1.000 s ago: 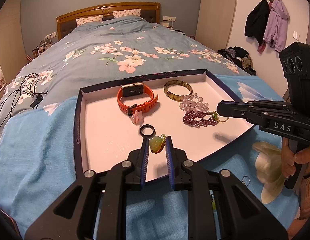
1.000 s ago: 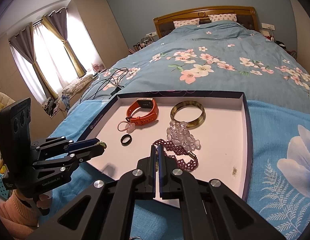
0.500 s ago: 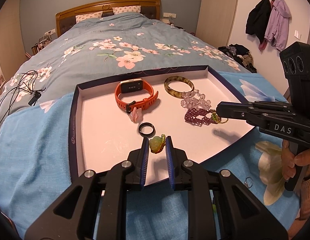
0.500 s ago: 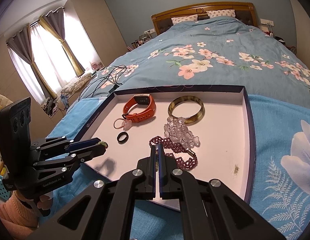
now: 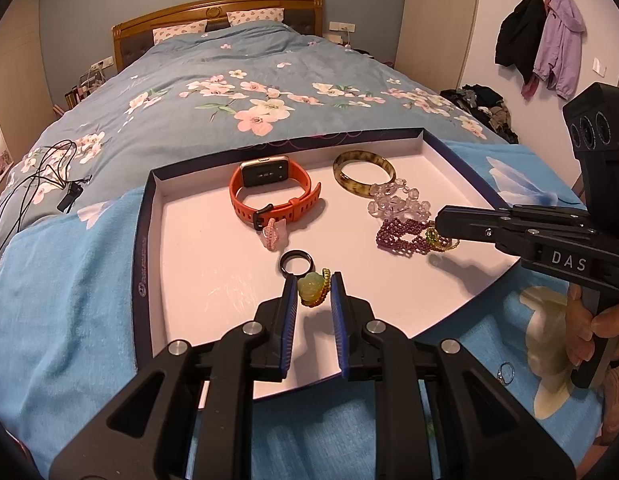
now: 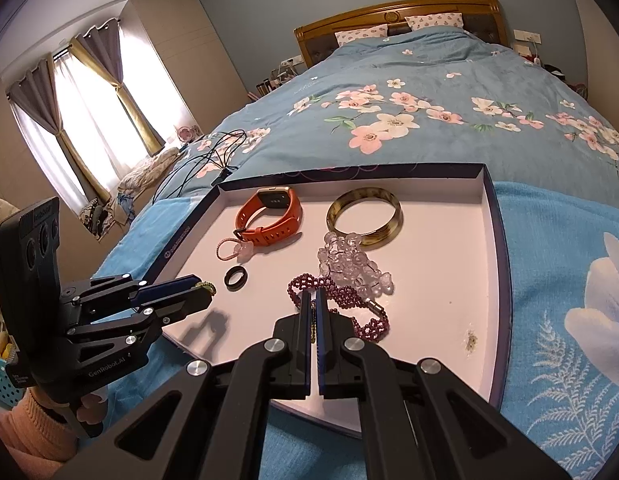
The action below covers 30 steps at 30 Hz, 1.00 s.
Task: Organize jewelry
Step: 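Lower both held items into the box and open both grippers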
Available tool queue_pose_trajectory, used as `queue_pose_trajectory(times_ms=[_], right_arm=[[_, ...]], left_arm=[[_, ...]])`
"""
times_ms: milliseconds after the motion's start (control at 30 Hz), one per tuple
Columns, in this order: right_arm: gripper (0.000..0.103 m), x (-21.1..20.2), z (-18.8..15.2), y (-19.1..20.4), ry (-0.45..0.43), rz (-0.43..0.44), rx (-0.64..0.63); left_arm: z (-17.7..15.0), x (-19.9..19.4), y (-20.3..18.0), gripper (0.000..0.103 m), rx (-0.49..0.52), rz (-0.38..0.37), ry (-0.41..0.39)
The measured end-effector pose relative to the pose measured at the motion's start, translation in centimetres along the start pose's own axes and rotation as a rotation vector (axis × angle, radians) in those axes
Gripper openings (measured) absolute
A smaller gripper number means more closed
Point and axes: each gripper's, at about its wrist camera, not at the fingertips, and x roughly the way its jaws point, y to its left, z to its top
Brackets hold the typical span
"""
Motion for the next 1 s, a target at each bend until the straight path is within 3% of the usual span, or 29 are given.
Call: queue_pose_trajectory(times_ms=[500, 900, 1000], right_arm=[[0.004, 0.9, 0.2, -0.7, 0.007, -0.024, 0.043], [0.013, -1.0, 0.2, -1.1, -0.038, -0.035, 0.062], [0.021, -1.9, 0.1, -0.6, -0.053, -0.042, 0.045]], left_arm=[[0.2, 1.1, 0.1, 0.018, -0.005, 0.010, 0.008], [-0.1, -1.2, -0.2, 0.042, -0.002, 0.029, -0.050], [-0.4, -2.2, -0.2, 0.049, 0.000, 0.032, -0.066]])
